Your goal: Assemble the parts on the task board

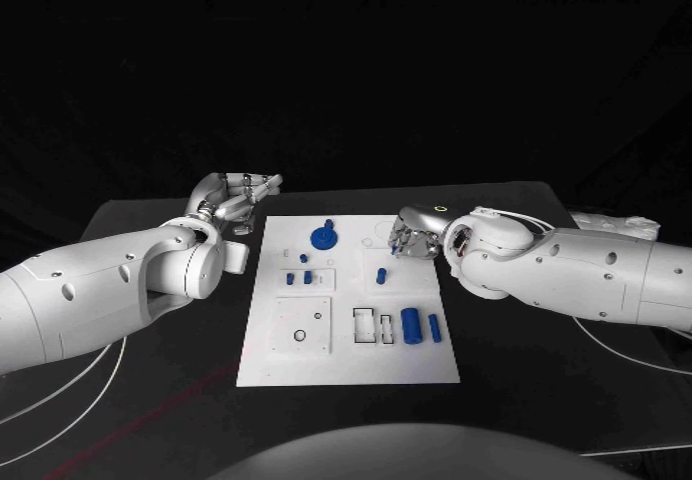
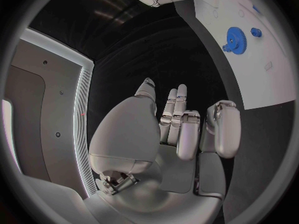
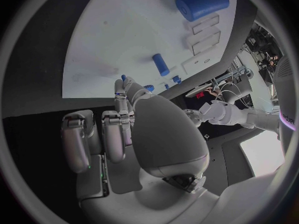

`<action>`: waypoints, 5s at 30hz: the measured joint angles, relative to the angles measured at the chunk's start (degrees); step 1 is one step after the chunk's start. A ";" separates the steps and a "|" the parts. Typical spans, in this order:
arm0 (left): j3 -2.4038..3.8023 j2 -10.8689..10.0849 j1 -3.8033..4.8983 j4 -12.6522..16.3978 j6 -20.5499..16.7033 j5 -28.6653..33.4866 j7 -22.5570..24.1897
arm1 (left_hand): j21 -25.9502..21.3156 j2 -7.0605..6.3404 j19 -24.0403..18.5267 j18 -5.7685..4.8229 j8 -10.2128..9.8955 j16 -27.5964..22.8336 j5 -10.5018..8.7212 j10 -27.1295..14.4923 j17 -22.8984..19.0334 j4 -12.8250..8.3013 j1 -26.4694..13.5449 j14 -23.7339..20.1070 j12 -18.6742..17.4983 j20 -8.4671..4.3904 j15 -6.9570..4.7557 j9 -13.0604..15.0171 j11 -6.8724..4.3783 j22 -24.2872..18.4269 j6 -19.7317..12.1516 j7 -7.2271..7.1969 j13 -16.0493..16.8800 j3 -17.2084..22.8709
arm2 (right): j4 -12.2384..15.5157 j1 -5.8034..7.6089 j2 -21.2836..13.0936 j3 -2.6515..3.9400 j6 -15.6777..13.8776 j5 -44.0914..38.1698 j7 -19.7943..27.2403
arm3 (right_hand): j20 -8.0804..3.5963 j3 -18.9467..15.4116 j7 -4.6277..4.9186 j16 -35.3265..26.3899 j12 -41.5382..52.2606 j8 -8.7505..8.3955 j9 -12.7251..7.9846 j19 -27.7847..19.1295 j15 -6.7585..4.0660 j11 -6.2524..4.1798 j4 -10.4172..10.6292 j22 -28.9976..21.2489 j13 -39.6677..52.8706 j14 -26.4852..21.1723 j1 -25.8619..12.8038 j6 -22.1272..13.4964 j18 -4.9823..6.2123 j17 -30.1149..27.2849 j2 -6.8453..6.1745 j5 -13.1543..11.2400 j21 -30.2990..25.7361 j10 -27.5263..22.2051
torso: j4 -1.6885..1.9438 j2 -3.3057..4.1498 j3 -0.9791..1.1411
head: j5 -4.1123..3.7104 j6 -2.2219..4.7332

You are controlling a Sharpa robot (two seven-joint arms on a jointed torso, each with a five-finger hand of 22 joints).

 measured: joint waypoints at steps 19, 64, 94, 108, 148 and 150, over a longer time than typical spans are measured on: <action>-0.01 0.41 0.00 -0.85 -0.01 0.00 -0.04 | 0.00 0.23 0.00 0.00 0.00 0.00 0.00 0.00 0.00 0.00 -0.23 0.00 0.00 0.00 0.00 -0.01 0.00 0.00 0.00 0.00 0.00 0.00 | 6.20 2.63 -2.44 0.10 -4.66 1.52 2.37 | 0.00 0.14 0.03 0.00 -0.49 0.00 0.00 0.00 0.37 0.02 -0.14 -0.02 -0.05 -0.06 -0.18 -0.02 0.00 -0.01 0.16 -0.12 0.00 0.01 | 0.11 -0.02 0.00 | 0.59 -0.10; -0.02 3.64 -0.01 -4.95 0.43 -0.05 -0.04 | -0.22 0.22 0.00 0.00 0.00 0.00 0.00 -0.21 0.00 0.15 -0.23 0.00 0.00 0.00 0.00 0.02 0.21 0.00 -0.20 -0.20 0.00 -0.15 | 6.54 -1.33 8.82 0.10 3.86 -0.27 5.56 | 0.44 0.85 0.87 0.00 -0.76 -0.86 0.27 -0.01 1.15 0.83 -0.22 -0.04 -0.10 -0.11 -0.18 -0.46 0.00 -0.03 0.14 -0.29 0.00 -0.42 | 0.40 -0.10 -0.11 | 6.49 -1.71; -0.02 3.42 -0.01 -4.69 0.60 -0.12 -0.04 | -0.21 0.54 0.00 0.00 0.00 0.00 0.27 -0.42 0.00 -0.01 0.09 0.00 0.00 0.00 0.00 0.01 0.00 0.00 -0.20 -0.20 0.00 -0.31 | 5.00 -3.37 11.83 0.09 7.75 -3.76 5.38 | 0.86 1.01 1.25 0.00 -1.04 -0.85 0.31 0.00 1.15 1.24 -0.39 -0.01 -0.09 -0.11 -0.10 -0.68 0.00 0.01 0.06 -0.32 0.00 -0.83 | 0.37 -0.09 -0.12 | 6.31 -1.71; -0.02 3.16 -0.01 -4.51 0.60 -0.13 -0.05 | -0.21 0.53 0.00 0.00 0.00 0.00 0.27 -0.42 0.00 -0.01 0.09 0.00 0.00 0.00 0.00 0.01 0.00 0.00 -0.20 -0.20 0.00 -0.31 | 4.86 -3.43 11.88 0.06 8.59 -4.00 5.47 | 0.85 1.16 1.36 0.00 -1.04 -1.28 0.40 0.00 1.35 1.25 -0.23 -0.02 -0.09 0.10 -0.09 -0.84 0.00 0.01 0.05 -0.34 0.00 -1.25 | 0.38 -0.10 -0.11 | 6.25 -1.71; -0.02 2.93 -0.01 -4.20 0.57 -0.15 -0.06 | -0.21 0.53 0.00 0.00 0.00 0.00 0.27 -0.42 0.00 -0.01 0.08 0.00 0.00 0.00 0.00 0.00 0.00 0.00 -0.41 0.01 0.00 -0.30 | 4.02 -3.63 12.88 0.01 10.02 -4.03 5.49 | 0.85 1.32 1.54 0.00 -1.04 -1.30 0.38 0.00 1.56 1.44 -0.06 -0.04 -0.08 -0.11 -0.39 -1.39 0.00 -0.02 -0.27 -0.45 0.00 -1.86 | 0.38 -0.13 -0.11 | 6.12 -1.71; -0.02 2.90 -0.01 -4.19 0.57 -0.15 -0.06 | -0.21 0.53 0.00 0.01 0.00 0.00 0.27 -0.41 0.00 -0.01 0.08 0.00 0.00 0.00 0.00 0.00 0.00 0.00 -0.41 0.01 0.00 -0.30 | 4.02 -3.63 12.91 0.01 10.08 -4.03 5.49 | 0.85 1.32 1.55 0.00 -1.04 -1.39 0.38 0.00 1.56 1.44 -0.06 -0.04 -0.08 -0.11 -0.39 -1.40 0.00 -0.02 -0.27 -0.45 0.00 -1.86 | 0.39 -0.13 -0.11 | 6.13 -1.71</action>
